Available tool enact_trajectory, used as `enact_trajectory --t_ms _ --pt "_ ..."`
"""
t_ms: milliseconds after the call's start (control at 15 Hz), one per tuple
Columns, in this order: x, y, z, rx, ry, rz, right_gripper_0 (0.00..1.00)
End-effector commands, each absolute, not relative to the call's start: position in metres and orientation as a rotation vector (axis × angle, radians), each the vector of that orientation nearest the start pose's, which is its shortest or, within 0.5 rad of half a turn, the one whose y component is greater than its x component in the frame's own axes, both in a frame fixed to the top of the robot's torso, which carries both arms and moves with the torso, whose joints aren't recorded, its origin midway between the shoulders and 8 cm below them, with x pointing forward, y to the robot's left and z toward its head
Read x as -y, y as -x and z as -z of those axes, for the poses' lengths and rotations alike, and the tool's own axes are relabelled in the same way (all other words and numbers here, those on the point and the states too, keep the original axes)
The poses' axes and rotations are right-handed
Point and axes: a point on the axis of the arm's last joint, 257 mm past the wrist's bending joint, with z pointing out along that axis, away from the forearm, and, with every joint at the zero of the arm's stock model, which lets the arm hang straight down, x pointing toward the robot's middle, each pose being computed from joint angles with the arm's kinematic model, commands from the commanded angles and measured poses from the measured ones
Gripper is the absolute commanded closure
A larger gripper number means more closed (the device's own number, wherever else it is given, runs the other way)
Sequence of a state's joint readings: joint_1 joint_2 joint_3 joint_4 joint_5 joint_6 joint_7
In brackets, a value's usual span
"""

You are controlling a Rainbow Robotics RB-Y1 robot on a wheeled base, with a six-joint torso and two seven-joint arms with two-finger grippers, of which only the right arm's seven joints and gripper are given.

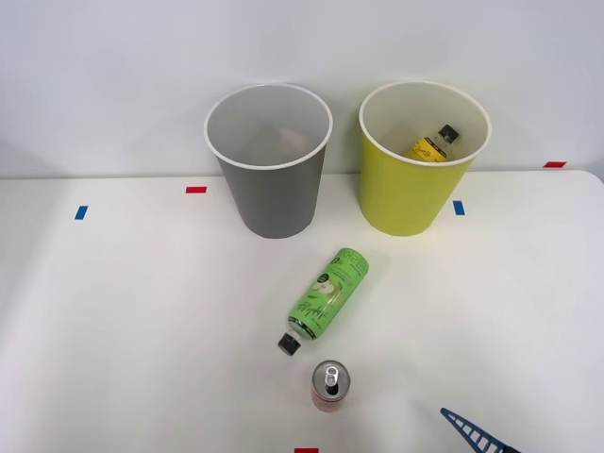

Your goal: Put cans in the gray bin, plastic bottles in the light green bin

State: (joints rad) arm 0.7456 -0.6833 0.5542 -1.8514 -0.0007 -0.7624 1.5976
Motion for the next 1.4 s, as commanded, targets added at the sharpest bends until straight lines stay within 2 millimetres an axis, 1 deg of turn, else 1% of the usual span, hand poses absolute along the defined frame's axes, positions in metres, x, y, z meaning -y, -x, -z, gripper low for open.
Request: enact_trajectory --t_ms 67,200,267,400,600,800,1000,1200,1267,1333,1400 --pt "0.123 -0.205 0.268 -1.394 0.594 -0.394 0.00" --pt "0.121 -0.207 0.266 -1.387 0.592 -0.399 0.00" --pt "0.116 -0.208 0.264 -1.381 0.587 -0.412 0.00" --pt "0.110 -0.212 0.268 -1.375 0.589 -0.428 0.00" --pt "0.105 -0.226 0.280 -1.358 0.597 -0.433 0.00" --pt "0.085 -0.246 0.281 -1.318 0.604 -0.465 0.00" --pt "0.068 -0.267 0.291 -1.300 0.617 -0.484 0.00" --pt "0.058 -0.282 0.287 -1.283 0.635 -0.493 0.00" --pt "0.055 -0.286 0.289 -1.290 0.646 -0.495 0.00" --pt "0.053 -0.290 0.287 -1.287 0.645 -0.496 0.00" --pt "0.048 -0.290 0.286 -1.285 0.642 -0.513 0.00"
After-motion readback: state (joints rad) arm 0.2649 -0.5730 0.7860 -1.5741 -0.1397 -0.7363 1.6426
